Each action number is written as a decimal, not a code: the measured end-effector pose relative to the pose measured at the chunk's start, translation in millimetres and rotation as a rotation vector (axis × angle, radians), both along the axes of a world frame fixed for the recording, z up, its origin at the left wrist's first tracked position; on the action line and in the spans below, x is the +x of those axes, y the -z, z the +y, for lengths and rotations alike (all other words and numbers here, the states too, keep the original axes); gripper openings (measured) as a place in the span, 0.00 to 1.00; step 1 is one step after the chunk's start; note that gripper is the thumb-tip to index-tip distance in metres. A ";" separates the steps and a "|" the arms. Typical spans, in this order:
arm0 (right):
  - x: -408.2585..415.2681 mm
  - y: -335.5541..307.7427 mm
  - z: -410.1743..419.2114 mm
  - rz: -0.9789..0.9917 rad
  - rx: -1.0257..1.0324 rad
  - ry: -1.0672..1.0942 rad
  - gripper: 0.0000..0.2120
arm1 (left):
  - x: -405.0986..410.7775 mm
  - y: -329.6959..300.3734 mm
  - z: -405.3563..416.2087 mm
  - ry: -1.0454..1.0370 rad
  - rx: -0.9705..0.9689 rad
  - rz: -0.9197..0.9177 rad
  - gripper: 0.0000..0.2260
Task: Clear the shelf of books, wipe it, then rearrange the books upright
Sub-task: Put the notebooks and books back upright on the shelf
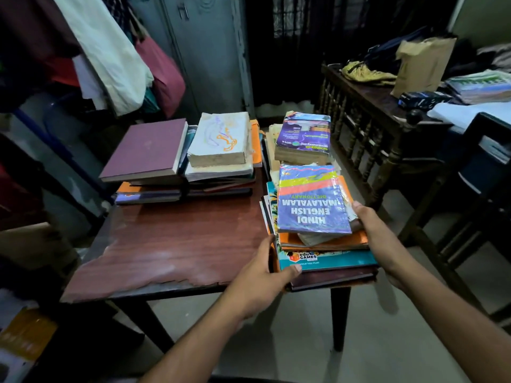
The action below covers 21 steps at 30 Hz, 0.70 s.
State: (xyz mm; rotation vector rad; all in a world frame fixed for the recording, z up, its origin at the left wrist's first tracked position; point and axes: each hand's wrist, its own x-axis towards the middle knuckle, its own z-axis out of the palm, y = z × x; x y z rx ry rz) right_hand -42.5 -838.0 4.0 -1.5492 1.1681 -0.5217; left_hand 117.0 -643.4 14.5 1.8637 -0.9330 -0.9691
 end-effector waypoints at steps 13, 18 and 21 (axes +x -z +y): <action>32.0 3.2 41.5 -0.110 -0.009 -0.176 0.31 | 12.8 5.6 31.4 -0.246 -0.074 0.068 0.35; 76.8 -3.9 93.9 -0.154 0.065 -0.371 0.33 | 47.1 -3.5 87.3 -0.315 -0.108 0.034 0.33; 114.2 3.3 111.9 -0.158 0.083 -0.462 0.49 | 70.4 -16.9 119.8 -0.372 -0.084 0.001 0.31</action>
